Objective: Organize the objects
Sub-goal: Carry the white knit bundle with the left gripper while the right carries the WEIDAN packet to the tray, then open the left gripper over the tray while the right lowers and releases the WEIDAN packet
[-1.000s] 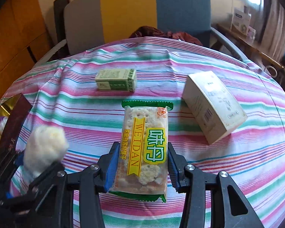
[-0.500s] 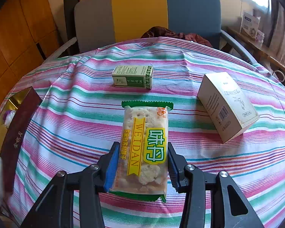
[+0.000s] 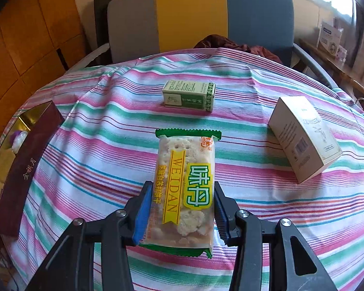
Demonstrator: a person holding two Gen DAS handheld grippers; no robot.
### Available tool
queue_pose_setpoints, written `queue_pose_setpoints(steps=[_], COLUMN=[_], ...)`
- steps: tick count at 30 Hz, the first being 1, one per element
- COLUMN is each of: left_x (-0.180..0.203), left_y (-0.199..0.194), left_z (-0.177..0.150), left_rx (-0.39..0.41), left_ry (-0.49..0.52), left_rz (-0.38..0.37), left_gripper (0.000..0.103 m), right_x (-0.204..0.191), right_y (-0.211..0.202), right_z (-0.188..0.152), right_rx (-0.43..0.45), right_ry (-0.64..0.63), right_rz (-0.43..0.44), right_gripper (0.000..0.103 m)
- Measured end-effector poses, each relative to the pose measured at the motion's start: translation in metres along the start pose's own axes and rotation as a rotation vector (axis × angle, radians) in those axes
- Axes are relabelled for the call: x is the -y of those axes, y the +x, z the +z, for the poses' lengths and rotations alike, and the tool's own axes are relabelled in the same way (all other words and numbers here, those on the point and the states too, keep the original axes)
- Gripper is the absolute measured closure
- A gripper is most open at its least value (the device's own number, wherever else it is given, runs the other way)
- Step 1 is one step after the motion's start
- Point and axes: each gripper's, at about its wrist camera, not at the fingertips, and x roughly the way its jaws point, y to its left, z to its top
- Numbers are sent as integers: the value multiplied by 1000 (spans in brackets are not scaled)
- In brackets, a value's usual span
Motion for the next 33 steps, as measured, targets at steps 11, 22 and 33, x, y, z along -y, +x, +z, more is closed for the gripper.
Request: queue_pose_setpoints(steps=[11,22,33], left_x=[-56,-72,-59], left_y=[41,0,-35], left_z=[2,-8,-27], left_rx=[-196,-41,81], left_ry=[-100,-138,-65], left_rz=[126,132,148], left_gripper=[50,38,38], right_x=[-1,-14,-56], right_y=[2,-6,-13], right_z=[-1,0,-6], right_rx=[5,75,91], right_ry=[-11,-68,-194], right_rz=[-10,16,91], right_gripper=[56,56,56])
